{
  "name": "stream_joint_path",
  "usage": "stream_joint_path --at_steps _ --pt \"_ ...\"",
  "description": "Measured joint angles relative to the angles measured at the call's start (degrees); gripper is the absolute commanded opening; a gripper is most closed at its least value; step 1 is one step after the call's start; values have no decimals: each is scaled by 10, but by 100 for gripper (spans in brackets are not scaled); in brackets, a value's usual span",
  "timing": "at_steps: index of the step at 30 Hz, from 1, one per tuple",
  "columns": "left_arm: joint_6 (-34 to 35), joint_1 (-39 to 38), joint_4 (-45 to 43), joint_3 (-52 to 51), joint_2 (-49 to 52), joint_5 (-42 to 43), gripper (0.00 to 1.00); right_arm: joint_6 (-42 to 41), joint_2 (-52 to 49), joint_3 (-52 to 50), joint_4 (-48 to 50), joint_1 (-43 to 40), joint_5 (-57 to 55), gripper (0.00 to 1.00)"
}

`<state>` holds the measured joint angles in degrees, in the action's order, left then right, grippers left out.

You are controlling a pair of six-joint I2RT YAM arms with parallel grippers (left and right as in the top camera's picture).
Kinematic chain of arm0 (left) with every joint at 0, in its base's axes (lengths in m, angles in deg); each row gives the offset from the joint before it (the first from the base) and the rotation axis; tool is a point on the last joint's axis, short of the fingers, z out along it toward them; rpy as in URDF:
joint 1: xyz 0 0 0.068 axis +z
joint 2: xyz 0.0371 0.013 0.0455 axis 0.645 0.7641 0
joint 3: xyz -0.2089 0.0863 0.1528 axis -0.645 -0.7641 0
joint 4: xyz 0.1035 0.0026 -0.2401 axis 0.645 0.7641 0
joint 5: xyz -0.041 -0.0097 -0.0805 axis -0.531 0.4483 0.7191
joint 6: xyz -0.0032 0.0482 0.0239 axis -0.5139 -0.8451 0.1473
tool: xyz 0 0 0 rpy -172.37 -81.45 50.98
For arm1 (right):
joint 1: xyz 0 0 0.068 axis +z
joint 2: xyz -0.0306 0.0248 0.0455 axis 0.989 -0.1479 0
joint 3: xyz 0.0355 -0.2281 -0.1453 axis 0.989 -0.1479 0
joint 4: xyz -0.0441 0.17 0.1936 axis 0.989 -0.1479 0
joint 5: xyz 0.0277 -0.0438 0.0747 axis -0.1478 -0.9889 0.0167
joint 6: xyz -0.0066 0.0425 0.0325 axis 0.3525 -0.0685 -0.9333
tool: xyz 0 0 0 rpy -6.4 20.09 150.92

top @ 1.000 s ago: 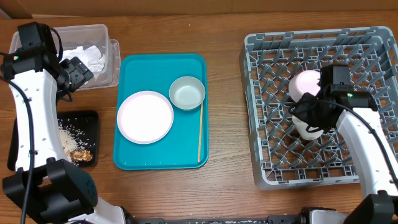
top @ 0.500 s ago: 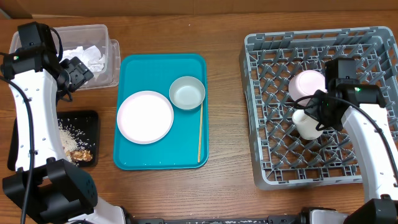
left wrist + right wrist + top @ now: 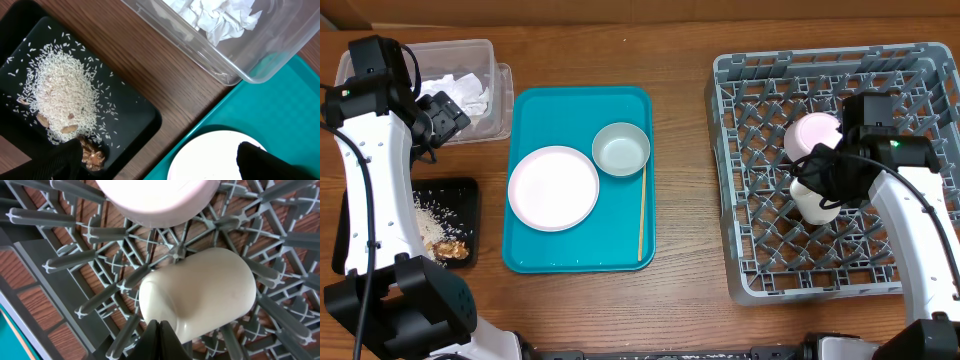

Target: Sort waste into correct bins and load items into the dishwasher

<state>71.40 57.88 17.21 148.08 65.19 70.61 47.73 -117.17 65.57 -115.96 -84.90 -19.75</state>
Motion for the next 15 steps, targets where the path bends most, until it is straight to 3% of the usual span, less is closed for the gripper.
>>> stream_joint_path --at_steps 15 --pt "0 0 0 0 0 0 100 -2 -17 14 -26 0 -40 4"
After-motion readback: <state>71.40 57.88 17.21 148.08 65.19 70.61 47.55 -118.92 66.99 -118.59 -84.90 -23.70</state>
